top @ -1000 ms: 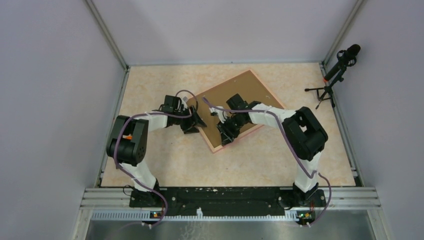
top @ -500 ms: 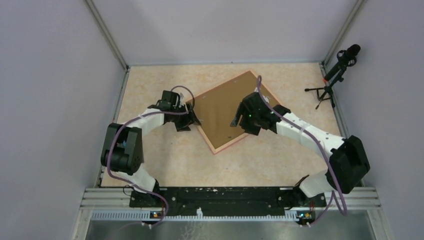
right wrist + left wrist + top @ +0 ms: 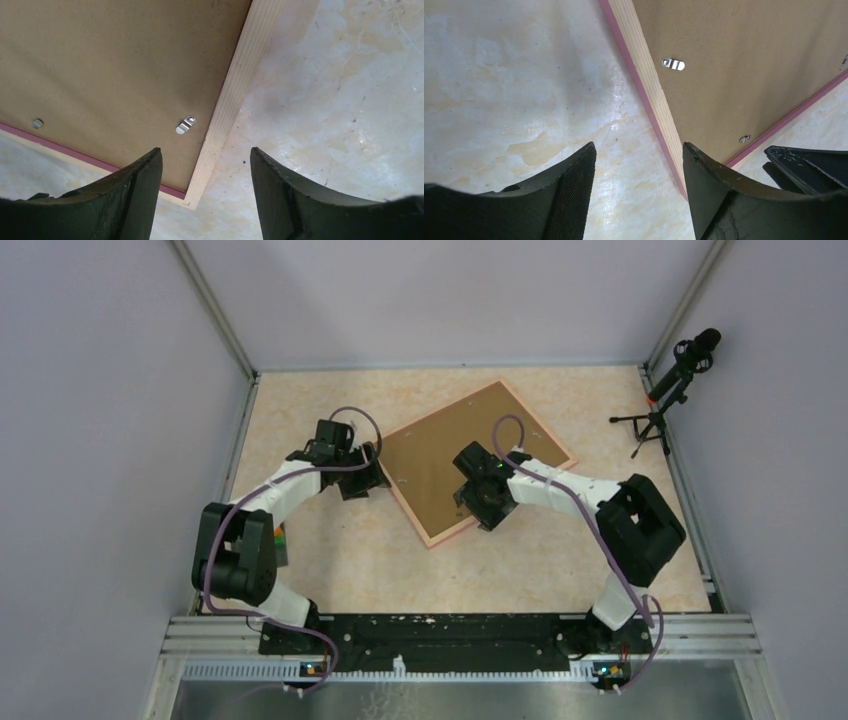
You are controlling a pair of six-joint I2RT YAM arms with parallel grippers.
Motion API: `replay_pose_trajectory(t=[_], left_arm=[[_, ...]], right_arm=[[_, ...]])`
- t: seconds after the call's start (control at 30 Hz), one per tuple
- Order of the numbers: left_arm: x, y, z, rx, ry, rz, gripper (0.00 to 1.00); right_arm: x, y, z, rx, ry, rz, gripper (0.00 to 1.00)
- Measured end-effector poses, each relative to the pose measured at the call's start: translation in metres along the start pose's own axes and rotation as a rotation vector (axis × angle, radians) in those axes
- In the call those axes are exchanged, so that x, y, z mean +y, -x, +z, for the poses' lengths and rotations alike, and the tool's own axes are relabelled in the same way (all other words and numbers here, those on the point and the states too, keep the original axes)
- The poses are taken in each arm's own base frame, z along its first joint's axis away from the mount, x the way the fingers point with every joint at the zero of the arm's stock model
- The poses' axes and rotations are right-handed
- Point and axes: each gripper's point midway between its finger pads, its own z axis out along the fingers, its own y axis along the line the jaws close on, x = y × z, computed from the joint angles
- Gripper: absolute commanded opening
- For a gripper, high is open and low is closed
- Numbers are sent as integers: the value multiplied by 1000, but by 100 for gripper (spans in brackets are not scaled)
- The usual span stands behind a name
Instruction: Put the photo into the frame
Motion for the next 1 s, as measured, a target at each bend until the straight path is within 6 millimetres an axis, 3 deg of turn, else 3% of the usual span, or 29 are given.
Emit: replay_pose_trajectory(t=[0.53, 0.73, 0.83, 1.0], left_arm=[[-6, -10, -2, 38, -48, -4, 67], [-9, -11, -3, 47, -64, -5, 67], [-8, -11, -3, 47, -65, -8, 67], [-6, -9, -4, 43, -62, -15, 67]], right_arm=[[-2, -11, 30, -17, -88, 49, 62], [3, -14, 31, -18, -88, 33, 36], [-2, -15, 30, -18, -110, 22, 20], [-7, -15, 27, -22, -128, -13, 3]])
